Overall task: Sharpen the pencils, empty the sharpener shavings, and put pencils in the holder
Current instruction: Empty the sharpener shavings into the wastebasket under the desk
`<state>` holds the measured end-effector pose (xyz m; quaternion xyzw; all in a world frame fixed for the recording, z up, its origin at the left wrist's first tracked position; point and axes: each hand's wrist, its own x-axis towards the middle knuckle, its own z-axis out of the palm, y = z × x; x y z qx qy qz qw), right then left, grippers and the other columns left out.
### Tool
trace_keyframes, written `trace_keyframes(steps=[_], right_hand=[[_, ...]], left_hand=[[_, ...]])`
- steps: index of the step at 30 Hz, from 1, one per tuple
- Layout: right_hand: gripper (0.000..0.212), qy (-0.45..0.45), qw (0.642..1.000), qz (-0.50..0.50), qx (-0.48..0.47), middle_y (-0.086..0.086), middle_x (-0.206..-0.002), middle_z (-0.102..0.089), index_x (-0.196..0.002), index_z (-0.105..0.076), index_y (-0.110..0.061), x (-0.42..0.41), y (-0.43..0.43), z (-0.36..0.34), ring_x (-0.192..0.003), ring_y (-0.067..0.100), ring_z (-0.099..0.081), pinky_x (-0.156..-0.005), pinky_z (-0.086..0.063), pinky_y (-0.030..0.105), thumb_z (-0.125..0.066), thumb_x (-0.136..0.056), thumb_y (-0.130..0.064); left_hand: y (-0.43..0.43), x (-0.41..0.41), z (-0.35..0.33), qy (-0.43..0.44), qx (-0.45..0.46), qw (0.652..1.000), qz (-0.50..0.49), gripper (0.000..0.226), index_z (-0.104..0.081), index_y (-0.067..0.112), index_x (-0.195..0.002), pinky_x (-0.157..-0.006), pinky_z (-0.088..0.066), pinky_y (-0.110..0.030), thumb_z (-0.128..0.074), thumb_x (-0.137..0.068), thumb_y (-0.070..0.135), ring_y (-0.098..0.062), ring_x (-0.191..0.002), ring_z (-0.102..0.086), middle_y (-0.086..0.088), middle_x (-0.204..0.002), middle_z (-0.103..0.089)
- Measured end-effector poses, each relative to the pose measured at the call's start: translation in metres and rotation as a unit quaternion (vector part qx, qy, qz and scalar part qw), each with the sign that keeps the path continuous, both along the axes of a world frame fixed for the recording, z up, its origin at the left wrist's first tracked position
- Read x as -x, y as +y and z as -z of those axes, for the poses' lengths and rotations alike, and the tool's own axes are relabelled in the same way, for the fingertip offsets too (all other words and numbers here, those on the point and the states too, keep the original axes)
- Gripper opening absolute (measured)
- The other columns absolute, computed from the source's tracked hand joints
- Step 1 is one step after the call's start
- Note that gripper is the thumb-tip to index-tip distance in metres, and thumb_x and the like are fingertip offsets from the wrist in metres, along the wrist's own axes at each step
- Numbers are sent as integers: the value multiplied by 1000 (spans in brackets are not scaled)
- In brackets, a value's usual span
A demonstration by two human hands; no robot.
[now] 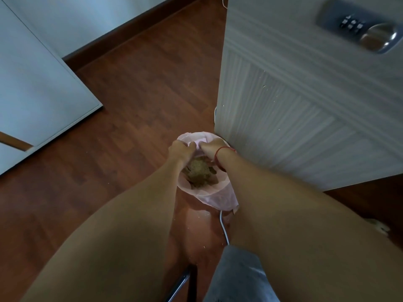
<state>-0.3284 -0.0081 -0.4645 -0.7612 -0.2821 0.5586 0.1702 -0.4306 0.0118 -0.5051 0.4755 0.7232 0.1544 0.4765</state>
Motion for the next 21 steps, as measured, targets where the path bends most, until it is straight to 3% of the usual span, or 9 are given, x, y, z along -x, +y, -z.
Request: trace_keyframes(steps=[4,8,12,15,17,21], right_hand=[[63,-19,999,31,9,12,-130,-59,-143,-40,-14,-2,2,-1,-110,31,-62,-89,-52,37,-53,-90,-46],[58,-22,999,4,28,12,-123,-59,-141,-42,-10,-7,6,-4,-101,26,-58,-83,-47,34,-49,-94,-45],[63,-27,999,4,31,12,-133,-57,-142,-41,-13,-9,9,-7,-116,29,-59,-95,-48,38,-50,-92,-49],[60,-22,999,-3,41,11,-120,-61,-138,-46,-13,-10,10,-11,-100,27,-59,-88,-48,37,-48,-92,-52],[62,-27,999,5,40,10,-115,-61,-137,-47,-12,-10,11,-12,-99,27,-60,-85,-49,36,-49,-90,-52],[76,33,996,67,39,10,-145,-43,-149,-19,-13,-8,13,-11,-129,30,-49,-108,-42,42,-49,-91,-52]], left_hand=[[13,6,31,-1,3,999,-33,75,-56,0,-113,-75,-60,-46,-49,-62,54,-34,-87,-69,-20,-113,-63],[8,1,9,-2,16,999,-33,66,-56,1,-117,-68,-61,-40,-51,-73,49,-33,-82,-70,-19,-112,-64],[11,0,10,-24,24,998,-43,80,-55,4,-122,-75,-61,-42,-48,-66,60,-32,-87,-70,-19,-117,-62],[11,-1,11,-28,32,998,-45,83,-50,4,-127,-68,-62,-38,-47,-67,61,-30,-82,-71,-19,-118,-61],[10,-2,7,-31,31,998,-45,77,-51,4,-127,-64,-61,-33,-47,-73,59,-28,-79,-71,-19,-117,-62],[20,0,29,-41,33,996,-70,101,-51,6,-126,-79,-59,-45,-45,-50,73,-34,-91,-68,-19,-116,-64]])
